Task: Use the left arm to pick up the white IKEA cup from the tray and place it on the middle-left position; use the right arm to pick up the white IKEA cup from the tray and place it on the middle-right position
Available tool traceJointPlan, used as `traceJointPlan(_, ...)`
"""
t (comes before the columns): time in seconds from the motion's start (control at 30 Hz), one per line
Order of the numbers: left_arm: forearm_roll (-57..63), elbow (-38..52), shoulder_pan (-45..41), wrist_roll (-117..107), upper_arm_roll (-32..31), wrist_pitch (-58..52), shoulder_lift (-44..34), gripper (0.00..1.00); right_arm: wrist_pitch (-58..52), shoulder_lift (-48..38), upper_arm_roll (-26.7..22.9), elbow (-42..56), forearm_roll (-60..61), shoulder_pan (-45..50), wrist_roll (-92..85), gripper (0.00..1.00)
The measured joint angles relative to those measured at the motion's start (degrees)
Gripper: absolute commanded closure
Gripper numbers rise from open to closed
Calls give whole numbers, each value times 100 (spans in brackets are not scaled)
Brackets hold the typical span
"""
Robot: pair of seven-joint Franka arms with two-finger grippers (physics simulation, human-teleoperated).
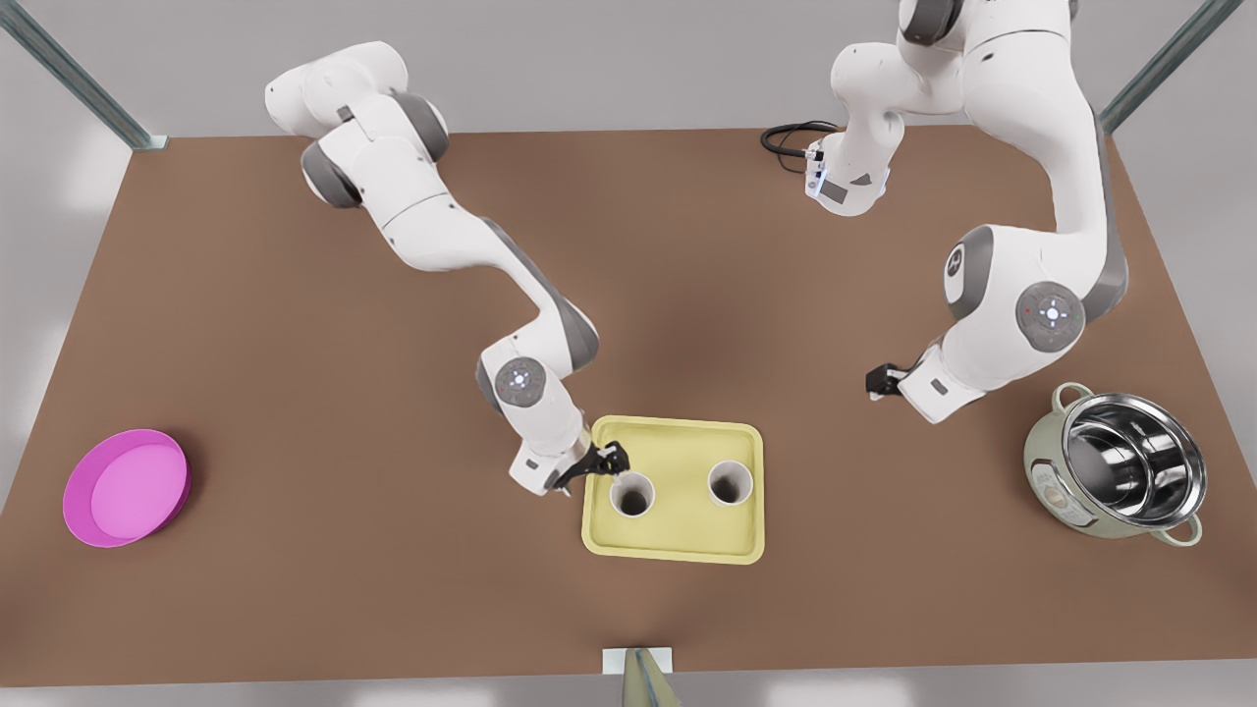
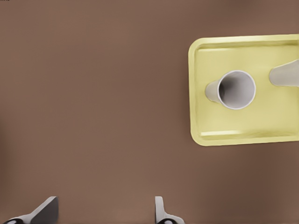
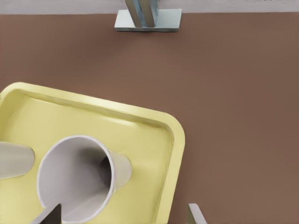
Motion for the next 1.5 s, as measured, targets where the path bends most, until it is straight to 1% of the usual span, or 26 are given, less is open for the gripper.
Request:
traceJointPlan(0.03, -7, 30, -105, -8, 2, 47, 74, 0, 103, 43, 8, 8, 0, 4, 6, 0)
traceJointPlan(0.2, -54, 514, -1086, -428, -10, 539, 1007, 0, 536, 302, 60, 18, 8, 52, 34, 0)
traceJointPlan(0.27, -72, 1206, -1226, -653, -10, 802, 1729, 0, 679, 374, 96, 16, 17, 50, 42, 0)
traceJointPlan(0.3, -78, 1371, -1241, -758, -6, 942, 1993, 0, 735, 400, 116, 7, 21, 47, 39, 0)
traceJointPlan(0.4, -84, 1492, -1254, -1041, -5, 1396, 2413, 0, 855, 436, 149, -57, 37, 57, 26, 1)
traceJointPlan(0.43, -84, 1490, -1258, -1125, -4, 1512, 2453, 0, 884, 439, 162, -75, 46, 60, 19, 13)
traceJointPlan(0.47, -88, 1490, -1255, -1205, -4, 1610, 2495, 0, 908, 442, 182, -129, 47, 65, 14, 14)
traceJointPlan(0.53, -89, 1425, -1269, -1351, -8, 1763, 2573, 0, 948, 468, 223, -182, 69, 87, -14, 43)
traceJointPlan(0.57, -90, 1396, -1279, -1419, -9, 1823, 2604, 0, 965, 468, 231, -191, 92, 92, -40, 56)
traceJointPlan(0.6, -92, 1381, -1284, -1483, -9, 1876, 2645, 0, 982, 460, 238, -196, 126, 95, -82, 68)
traceJointPlan(0.63, -94, 1378, -1286, -1542, -9, 1921, 2683, 0, 997, 447, 240, -210, 156, 96, -125, 74)
traceJointPlan(0.67, -96, 1376, -1283, -1598, -7, 1964, 2719, 0, 1007, 435, 242, -227, 182, 96, -167, 86)
traceJointPlan(0.7, -96, 1375, -1281, -1650, -4, 2024, 2781, 0, 1011, 396, 242, -263, 183, 95, -189, 95)
traceJointPlan(0.73, -96, 1378, -1276, -1699, -2, 2089, 2840, 0, 1018, 341, 242, -327, 193, 88, -217, 100)
traceJointPlan(0.87, -96, 1379, -1270, -1867, -1, 2327, 3048, 0, 1004, 140, 238, -423, 214, -36, -324, 100)
traceJointPlan(0.93, -97, 1376, -1276, -1940, -1, 2439, 3166, 0, 756, -213, 236, -435, 217, -348, -419, 100)
traceJointPlan(1.0, -92, 1375, -1293, -2007, -7, 2552, 3285, 0, 111, -782, 221, -433, 218, -944, -599, 100)
traceJointPlan(1.03, -90, 1374, -1309, -2040, -8, 2598, 3319, 25, -296, -1051, 217, -416, 219, -1313, -706, 100)
traceJointPlan(1.07, -91, 1377, -1328, -2072, -9, 2637, 3334, 56, -666, -1202, 180, -402, 224, -1628, -859, 100)
traceJointPlan(1.1, -91, 1386, -1339, -2105, -9, 2668, 3332, 68, -980, -1276, -42, -404, 236, -1787, -1057, 100)
traceJointPlan(1.17, -108, 1412, -1347, -2175, -32, 2713, 3313, 84, -1473, -1302, -280, -467, 205, -2117, -1522, 100)
traceJointPlan(1.23, -96, 1430, -1349, -2257, -41, 2724, 3280, 100, -1841, -1257, -362, -614, -9, -2189, -1953, 100)
traceJointPlan(1.4, 0, 1436, -1388, -2570, -44, 2725, 3251, 100, -2390, -886, -538, -666, -267, -2095, -2885, 100)
traceJointPlan(1.5, 16, 1523, -1280, -2685, 16, 2525, 3102, 100, -2557, -807, -579, -661, -421, -1998, -3319, 100)
